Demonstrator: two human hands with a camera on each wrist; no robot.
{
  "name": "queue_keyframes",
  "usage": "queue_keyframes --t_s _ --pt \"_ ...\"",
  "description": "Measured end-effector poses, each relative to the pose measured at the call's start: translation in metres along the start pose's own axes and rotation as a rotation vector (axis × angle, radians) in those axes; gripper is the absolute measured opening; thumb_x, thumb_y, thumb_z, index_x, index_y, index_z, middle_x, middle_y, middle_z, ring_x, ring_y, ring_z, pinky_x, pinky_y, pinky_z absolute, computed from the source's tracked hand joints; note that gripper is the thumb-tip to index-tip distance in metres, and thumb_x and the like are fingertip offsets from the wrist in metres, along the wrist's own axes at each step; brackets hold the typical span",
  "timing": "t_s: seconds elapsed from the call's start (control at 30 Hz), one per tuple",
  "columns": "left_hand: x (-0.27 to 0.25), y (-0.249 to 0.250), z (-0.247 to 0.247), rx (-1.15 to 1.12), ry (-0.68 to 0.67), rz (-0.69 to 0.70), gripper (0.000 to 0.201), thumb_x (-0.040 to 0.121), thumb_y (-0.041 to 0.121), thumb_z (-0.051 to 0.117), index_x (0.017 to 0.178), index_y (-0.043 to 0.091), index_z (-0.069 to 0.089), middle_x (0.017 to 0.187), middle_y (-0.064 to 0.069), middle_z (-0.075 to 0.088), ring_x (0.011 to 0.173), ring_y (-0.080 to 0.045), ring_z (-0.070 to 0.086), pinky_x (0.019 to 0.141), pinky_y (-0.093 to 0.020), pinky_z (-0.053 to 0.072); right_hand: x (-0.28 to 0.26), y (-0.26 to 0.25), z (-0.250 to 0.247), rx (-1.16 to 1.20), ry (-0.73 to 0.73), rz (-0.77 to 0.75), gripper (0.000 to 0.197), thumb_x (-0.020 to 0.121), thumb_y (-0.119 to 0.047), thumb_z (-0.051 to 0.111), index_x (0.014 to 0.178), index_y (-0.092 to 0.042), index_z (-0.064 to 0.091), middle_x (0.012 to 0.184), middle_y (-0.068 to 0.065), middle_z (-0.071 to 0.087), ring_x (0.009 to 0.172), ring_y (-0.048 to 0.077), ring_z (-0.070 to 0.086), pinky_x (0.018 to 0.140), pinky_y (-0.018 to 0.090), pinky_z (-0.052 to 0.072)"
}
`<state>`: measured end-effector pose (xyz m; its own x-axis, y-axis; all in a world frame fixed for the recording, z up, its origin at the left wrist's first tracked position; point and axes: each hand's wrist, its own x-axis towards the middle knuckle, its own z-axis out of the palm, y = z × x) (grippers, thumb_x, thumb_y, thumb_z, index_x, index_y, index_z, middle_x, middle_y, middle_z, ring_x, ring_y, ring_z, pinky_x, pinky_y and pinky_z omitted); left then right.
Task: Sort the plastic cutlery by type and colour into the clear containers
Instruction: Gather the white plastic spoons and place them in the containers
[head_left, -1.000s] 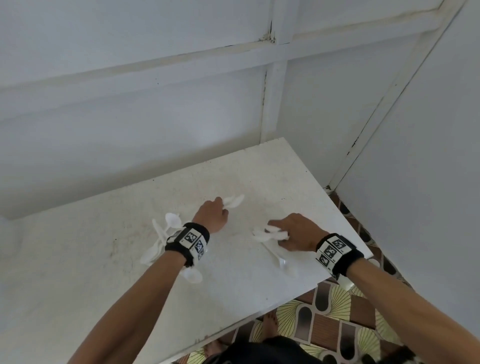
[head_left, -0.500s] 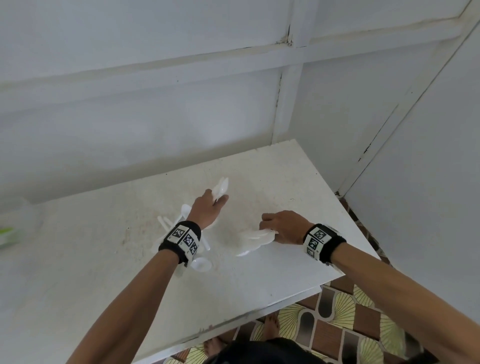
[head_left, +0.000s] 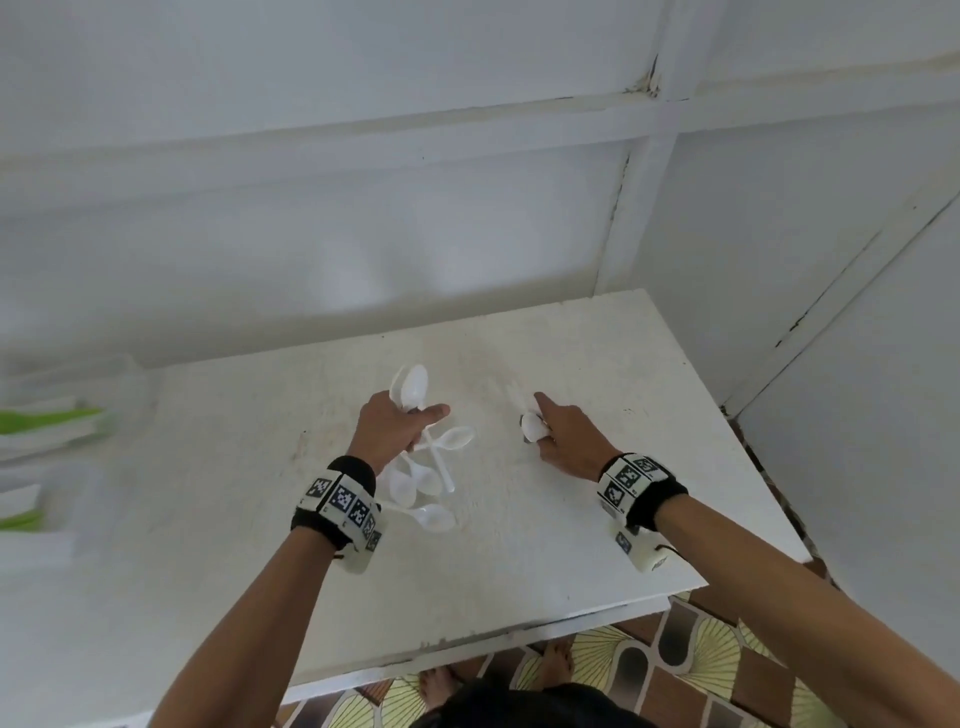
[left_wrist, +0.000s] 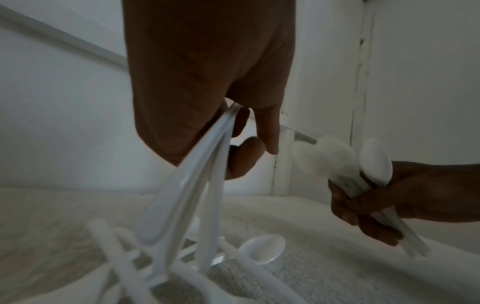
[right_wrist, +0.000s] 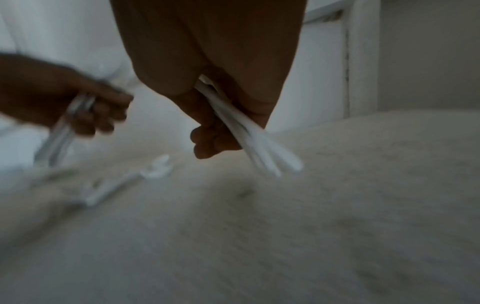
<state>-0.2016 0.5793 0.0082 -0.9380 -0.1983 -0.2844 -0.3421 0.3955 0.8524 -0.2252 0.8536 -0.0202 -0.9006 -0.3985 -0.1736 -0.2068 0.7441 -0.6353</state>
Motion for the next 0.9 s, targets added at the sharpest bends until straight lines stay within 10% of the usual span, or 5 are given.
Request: queue_keyframes --t_s 0.13,0.3,0.7,0.9 --pt "-0.006 -0.011 -0.018 -0.049 0.115 -0.072 0.040 0.079 0.039 0.083 0.067 0.014 0.053 0.056 0.004 0.050 0.049 -0.014 0.047 0.053 -0.028 0.041 0.015 -0.031 0.001 0.358 0.076 0.144 0.017 0.086 -0.010 0.061 0.070 -0.015 0.060 0.062 -0.003 0.061 0.054 0.014 0.054 0.058 0.027 0.044" --pt "-0.011 -0.031 -0.038 -0.021 0.282 -0.135 0.042 0.080 0.047 0.079 0.072 0.014 0.055 0.065 0.001 0.057 0.062 -0.021 0.055 0.060 -0.031 0.046 0.032 -0.059 0.021 0.307 0.058 0.210 0.047 0.088 -0.051 0.068 0.084 -0.005 0.071 0.075 0.003 0.070 0.072 0.020 0.065 0.067 0.032 0.049" --pt "-0.032 -0.067 -0.051 0.435 0.317 -0.225 0.040 0.086 0.047 0.071 0.105 0.013 0.066 0.092 -0.004 0.065 0.096 -0.029 0.067 0.070 -0.030 0.044 0.084 -0.110 0.073 -0.185 -0.124 0.223 0.051 0.086 -0.050 0.071 0.111 -0.006 0.065 0.113 0.014 0.064 0.106 0.033 0.064 0.076 0.032 0.050" --pt "-0.030 -0.081 -0.049 0.539 0.213 -0.360 0.058 0.084 0.053 0.073 0.120 0.010 0.060 0.116 -0.009 0.066 0.106 -0.029 0.065 0.077 -0.032 0.048 0.088 -0.107 0.071 0.019 -0.102 0.205 0.035 0.089 -0.043 0.063 0.078 -0.010 0.062 0.077 0.005 0.063 0.082 0.027 0.063 0.065 0.027 0.041"
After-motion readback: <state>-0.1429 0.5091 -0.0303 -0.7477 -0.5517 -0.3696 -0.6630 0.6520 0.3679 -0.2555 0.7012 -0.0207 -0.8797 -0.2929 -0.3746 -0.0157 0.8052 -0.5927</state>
